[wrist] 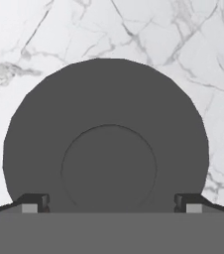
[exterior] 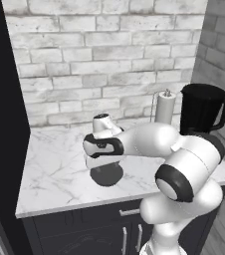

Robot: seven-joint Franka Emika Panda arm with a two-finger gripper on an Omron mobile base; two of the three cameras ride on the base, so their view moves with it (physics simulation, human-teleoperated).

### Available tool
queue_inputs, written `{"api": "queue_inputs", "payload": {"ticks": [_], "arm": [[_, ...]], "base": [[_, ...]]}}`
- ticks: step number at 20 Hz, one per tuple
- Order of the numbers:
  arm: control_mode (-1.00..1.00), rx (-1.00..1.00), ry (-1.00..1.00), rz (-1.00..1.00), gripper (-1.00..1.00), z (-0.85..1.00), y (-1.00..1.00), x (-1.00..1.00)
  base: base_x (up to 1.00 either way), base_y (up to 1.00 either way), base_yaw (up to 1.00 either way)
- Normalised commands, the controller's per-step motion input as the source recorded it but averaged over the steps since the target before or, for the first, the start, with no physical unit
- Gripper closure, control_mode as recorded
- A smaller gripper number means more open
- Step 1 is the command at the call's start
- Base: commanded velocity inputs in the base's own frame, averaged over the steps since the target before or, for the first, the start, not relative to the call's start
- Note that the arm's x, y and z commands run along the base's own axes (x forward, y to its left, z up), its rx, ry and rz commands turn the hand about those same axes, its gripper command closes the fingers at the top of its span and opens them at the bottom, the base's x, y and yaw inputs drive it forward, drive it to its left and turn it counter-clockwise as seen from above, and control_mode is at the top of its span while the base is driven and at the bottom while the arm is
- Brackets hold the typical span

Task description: Close the lid blender by securely placing the lid on top.

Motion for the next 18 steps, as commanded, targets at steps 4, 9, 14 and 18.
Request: {"api": "queue_inputs", "payload": {"ticks": [4,9,14,18], "arm": [[-1.0,0.0,0.0,0.0,-1.0,-0.2,0.0,0.16],[-1.0,0.0,0.0,0.0,-1.0,-0.16,0.0,0.04],[-1.0,0.0,-0.01,0.0,-1.0,-0.15,0.0,0.0],[-1.0,0.0,-0.01,0.0,-1.0,-0.16,0.0,-0.03]], "base": [[0.0,0.0,0.0],[0.0,0.0,0.0],[0.0,0.0,0.0],[0.0,0.0,0.0]]}}
